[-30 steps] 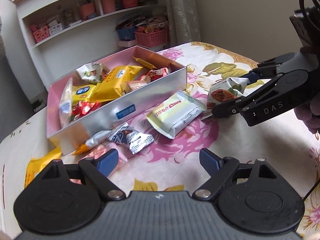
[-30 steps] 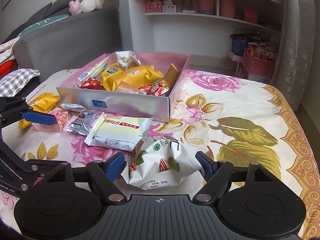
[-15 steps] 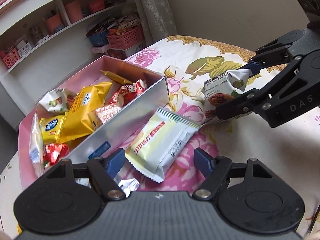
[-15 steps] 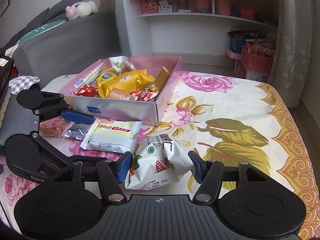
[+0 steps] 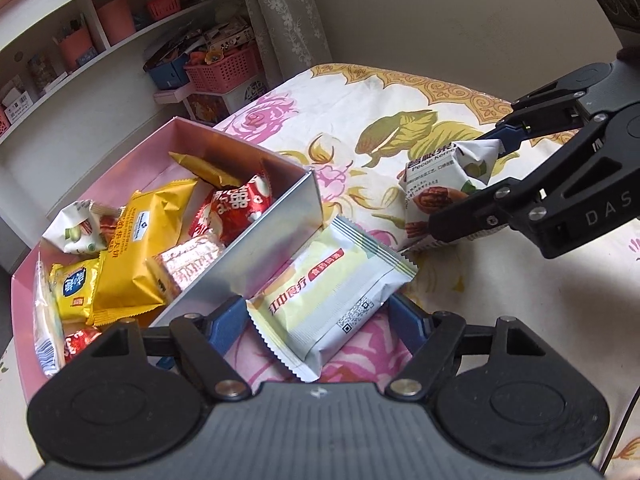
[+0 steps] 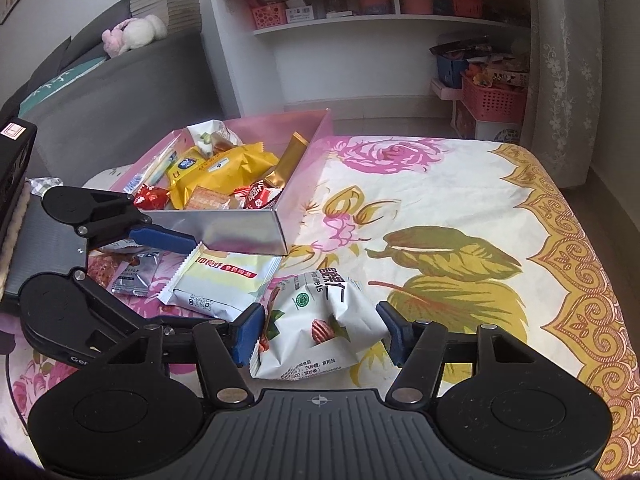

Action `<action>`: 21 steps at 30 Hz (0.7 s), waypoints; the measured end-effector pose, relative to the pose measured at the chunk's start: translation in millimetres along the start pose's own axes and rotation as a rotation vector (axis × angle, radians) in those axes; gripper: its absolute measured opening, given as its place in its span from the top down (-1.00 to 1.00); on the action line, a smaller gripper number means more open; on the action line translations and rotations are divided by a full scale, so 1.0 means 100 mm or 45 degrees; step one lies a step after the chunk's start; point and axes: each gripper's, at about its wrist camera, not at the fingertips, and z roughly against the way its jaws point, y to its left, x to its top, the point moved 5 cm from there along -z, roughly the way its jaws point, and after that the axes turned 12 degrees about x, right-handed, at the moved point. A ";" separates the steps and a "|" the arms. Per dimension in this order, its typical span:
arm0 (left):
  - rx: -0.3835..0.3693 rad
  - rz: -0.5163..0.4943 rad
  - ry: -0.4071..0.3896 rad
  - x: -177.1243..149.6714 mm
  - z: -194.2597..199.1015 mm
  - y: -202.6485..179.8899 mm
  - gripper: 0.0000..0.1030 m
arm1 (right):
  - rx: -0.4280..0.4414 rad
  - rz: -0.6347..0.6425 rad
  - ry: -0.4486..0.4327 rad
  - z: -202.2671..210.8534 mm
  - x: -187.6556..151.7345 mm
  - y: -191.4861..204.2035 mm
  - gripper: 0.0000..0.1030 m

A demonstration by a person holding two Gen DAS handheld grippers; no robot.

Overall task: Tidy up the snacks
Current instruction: 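Grasp the white printed packet with the left tool while the right tool grasps the crumpled white-green packet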

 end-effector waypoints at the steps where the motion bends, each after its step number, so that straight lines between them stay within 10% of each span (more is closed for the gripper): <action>1: 0.004 0.006 -0.003 0.01 0.00 -0.02 -0.43 | -0.003 0.001 0.003 0.00 0.00 0.00 -0.18; 15: 0.104 0.010 -0.078 -0.02 0.25 -0.23 0.94 | -0.026 -0.041 -0.029 0.11 0.03 -0.09 -0.19; 21: 0.123 0.035 -0.078 -0.04 0.32 -0.22 1.00 | -0.030 -0.040 -0.037 0.15 0.05 -0.07 -0.19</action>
